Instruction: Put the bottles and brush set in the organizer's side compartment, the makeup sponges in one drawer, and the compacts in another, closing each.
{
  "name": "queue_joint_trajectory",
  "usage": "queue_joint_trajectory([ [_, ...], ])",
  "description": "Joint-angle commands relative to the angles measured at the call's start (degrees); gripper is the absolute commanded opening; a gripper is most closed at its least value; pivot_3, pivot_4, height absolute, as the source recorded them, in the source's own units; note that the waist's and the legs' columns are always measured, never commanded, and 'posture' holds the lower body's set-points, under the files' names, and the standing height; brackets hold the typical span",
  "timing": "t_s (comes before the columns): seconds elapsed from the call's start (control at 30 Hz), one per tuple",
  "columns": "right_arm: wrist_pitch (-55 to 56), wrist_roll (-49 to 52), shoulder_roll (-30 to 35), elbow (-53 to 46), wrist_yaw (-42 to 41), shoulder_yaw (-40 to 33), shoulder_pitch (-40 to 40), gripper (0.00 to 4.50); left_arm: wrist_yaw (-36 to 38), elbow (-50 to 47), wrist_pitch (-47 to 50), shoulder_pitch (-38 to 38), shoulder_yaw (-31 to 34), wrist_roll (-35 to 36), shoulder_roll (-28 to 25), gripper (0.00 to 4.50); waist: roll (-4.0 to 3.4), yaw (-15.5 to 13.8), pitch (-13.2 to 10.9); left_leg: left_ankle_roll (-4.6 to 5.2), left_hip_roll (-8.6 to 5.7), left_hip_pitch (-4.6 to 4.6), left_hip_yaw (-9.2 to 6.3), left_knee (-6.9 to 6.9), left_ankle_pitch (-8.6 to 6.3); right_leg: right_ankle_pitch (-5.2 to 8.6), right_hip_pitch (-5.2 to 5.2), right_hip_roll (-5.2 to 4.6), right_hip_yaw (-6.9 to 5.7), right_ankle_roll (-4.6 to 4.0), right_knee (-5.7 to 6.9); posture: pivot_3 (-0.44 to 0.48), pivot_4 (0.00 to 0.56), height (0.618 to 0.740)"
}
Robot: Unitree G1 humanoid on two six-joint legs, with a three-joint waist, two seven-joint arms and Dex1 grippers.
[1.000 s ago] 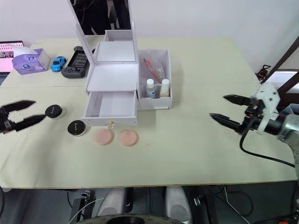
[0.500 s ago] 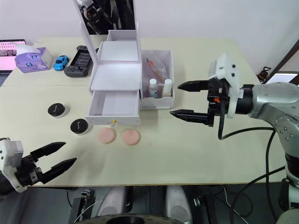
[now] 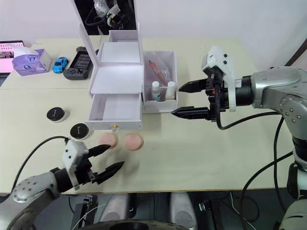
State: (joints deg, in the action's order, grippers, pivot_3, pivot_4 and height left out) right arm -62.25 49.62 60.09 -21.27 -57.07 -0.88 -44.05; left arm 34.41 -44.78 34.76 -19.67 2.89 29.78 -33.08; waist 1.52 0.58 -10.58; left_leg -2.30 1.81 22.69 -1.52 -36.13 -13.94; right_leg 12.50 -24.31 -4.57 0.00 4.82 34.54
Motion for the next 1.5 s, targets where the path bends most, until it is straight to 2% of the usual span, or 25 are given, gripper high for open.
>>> queue_joint_trajectory([
  [0.03,-0.17,-0.82,1.66,-1.8,0.61,-1.67,-0.38,4.5,-2.81,0.73,-1.12,1.5,-4.49,-4.21,0.96,4.42,0.0,0.03,0.0,0.0,0.0,0.0,0.0,0.0,0.0,0.0,0.0,0.0,0.0,0.0,0.01,0.0,0.15,0.74],
  [0.33,-0.37,-1.29,2.22,-2.52,0.9,-2.42,0.63,4.5,-8.96,2.37,-1.88,3.56,-9.29,-11.66,3.36,4.42,0.0,0.04,0.0,0.01,0.0,-0.09,0.0,-0.04,0.0,0.01,0.04,-0.01,0.01,0.02,0.08,0.0,0.15,0.74],
  [0.47,-1.22,-0.5,3.51,-2.55,0.51,-3.42,-0.03,4.5,-11.97,5.19,-1.84,7.13,-12.2,-15.16,6.3,4.42,0.0,-0.14,0.01,0.01,-0.01,-0.09,-0.01,-0.06,0.0,0.01,0.07,-0.01,0.0,0.02,0.08,0.0,0.15,0.74],
  [0.73,-2.32,0.06,4.28,-1.93,0.1,-3.96,-1.5,4.5,-13.39,8.68,-0.18,12.92,-15.73,-17.91,9.44,4.42,-0.01,0.01,0.02,0.01,0.0,-0.12,-0.01,-0.06,0.0,0.0,0.07,0.0,0.0,0.02,0.16,0.0,0.15,0.74],
  [1.03,-6.67,4.34,3.03,-1.7,-0.03,-3.79,-3.43,4.5,-12.44,9.17,1.97,14.54,-16.3,-19.24,7.84,4.42,0.0,0.02,0.01,0.01,0.0,-0.22,-0.03,-0.08,0.0,0.02,0.04,0.0,0.01,0.05,0.41,0.0,0.15,0.74],
  [1.3,-7.67,6.97,2.57,-4.21,1.27,-4.68,-1.41,4.5,-12.15,8.83,3.87,14.43,-16.37,-19.5,7.78,4.42,0.0,0.02,0.02,0.01,0.0,-0.22,-0.04,-0.1,0.0,0.02,0.04,0.0,0.01,0.05,0.43,0.0,0.15,0.74],
  [1.33,-7.55,7.05,2.5,-4.38,1.44,-4.76,-1.2,4.5,-12.18,8.84,4.08,14.44,-16.34,-19.53,7.83,3.92,0.0,0.03,0.02,0.01,0.0,-0.22,-0.04,-0.1,0.0,0.02,0.04,0.0,0.01,0.05,0.43,0.0,0.15,0.74],
  [1.37,-7.41,7.06,2.44,-4.48,1.56,-4.79,-1.01,4.5,-12.19,8.88,4.21,14.49,-16.34,-19.56,7.88,3.92,0.0,0.04,0.02,0.01,0.0,-0.22,-0.03,-0.1,0.0,0.02,0.04,0.0,0.01,0.05,0.43,0.0,0.15,0.74],
  [1.4,-7.21,7.05,2.39,-4.65,1.71,-4.78,-0.76,4.5,-12.16,8.92,4.13,14.57,-16.36,-19.69,7.87,3.58,0.0,0.03,0.02,0.01,0.0,-0.22,-0.03,-0.11,0.01,0.02,0.04,0.0,0.01,0.05,0.44,0.0,0.15,0.74],
  [1.47,-7.6,7.95,2.22,-5.65,2.51,-5.32,-0.41,4.5,-12.47,9.1,3.64,14.92,-16.52,-20.86,7.39,2.69,0.0,-0.01,0.02,0.01,0.0,-0.22,-0.04,-0.11,0.01,0.02,0.05,0.0,0.01,0.05,0.44,0.0,0.15,0.74],
  [1.5,-8.21,8.79,2.03,-6.47,3.22,-5.65,-0.57,4.5,-12.2,9.09,3.65,15.02,-16.62,-20.94,7.12,2.67,0.0,-0.01,0.02,0.01,0.0,-0.22,-0.03,-0.11,0.01,0.02,0.04,0.0,0.01,0.05,0.44,0.0,0.15,0.74],
])
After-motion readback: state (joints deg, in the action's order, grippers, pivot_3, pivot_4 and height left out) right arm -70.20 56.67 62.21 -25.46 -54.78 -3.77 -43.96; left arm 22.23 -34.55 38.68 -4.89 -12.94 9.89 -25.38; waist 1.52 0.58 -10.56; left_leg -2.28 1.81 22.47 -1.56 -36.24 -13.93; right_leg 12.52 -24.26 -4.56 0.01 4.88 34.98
